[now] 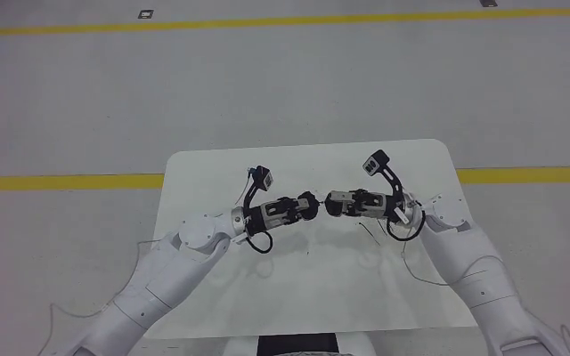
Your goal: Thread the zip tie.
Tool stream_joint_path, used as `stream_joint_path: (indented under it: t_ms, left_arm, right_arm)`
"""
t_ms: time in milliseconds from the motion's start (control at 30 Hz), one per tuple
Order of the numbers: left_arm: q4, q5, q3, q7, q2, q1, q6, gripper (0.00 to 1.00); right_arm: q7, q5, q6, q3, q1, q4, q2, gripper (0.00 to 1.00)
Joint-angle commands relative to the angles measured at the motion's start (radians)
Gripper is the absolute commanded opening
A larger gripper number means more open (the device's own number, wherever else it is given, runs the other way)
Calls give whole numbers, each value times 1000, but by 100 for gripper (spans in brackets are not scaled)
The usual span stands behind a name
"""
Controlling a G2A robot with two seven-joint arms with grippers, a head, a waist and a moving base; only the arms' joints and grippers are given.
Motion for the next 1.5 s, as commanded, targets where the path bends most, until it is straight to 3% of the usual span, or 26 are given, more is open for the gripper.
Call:
stream_joint_path:
  t_ms: [0,100,167,467,500,600,633,833,967,1100,1400,1467]
  left_arm:
    - [-4,13,-10,-4,3,4,-6,0]
    - [-9,60,-27,3,8,11,-12,0]
    - [-21,133,-37,45,13,14,5,0]
    - [-21,133,-37,45,13,14,5,0]
    - [-25,148,-36,52,13,13,0,0]
    - [-14,303,-30,110,14,14,-69,0]
    - [-14,357,-31,142,14,16,-94,0]
    - [-65,554,-37,205,18,48,-94,0]
    - [-100,623,-35,244,22,69,-94,0]
    - [-104,624,-27,241,25,77,-94,0]
    - [-107,649,-24,269,23,81,-94,0]
    - [-116,653,-24,261,24,81,-94,0]
  right_arm:
    - [-4,-8,0,22,-6,8,5,100]
    - [-15,-25,-2,56,-19,14,14,100]
    - [-13,-11,-9,83,-28,10,19,100]
    - [-13,-11,-9,83,-28,10,19,100]
    - [-13,-11,-9,83,-28,10,19,100]
    - [-13,-11,-9,83,-28,10,19,100]
    - [-36,-41,-15,85,-33,-2,21,100]
    - [-22,-274,-46,150,-61,-63,52,100]
    - [-29,-524,-57,192,-73,-127,76,100]
    - [-100,-667,-57,211,-88,-173,86,100]
    - [-102,-679,-57,210,-88,-176,87,100]
    - [-111,-831,-57,199,-91,-217,94,100]
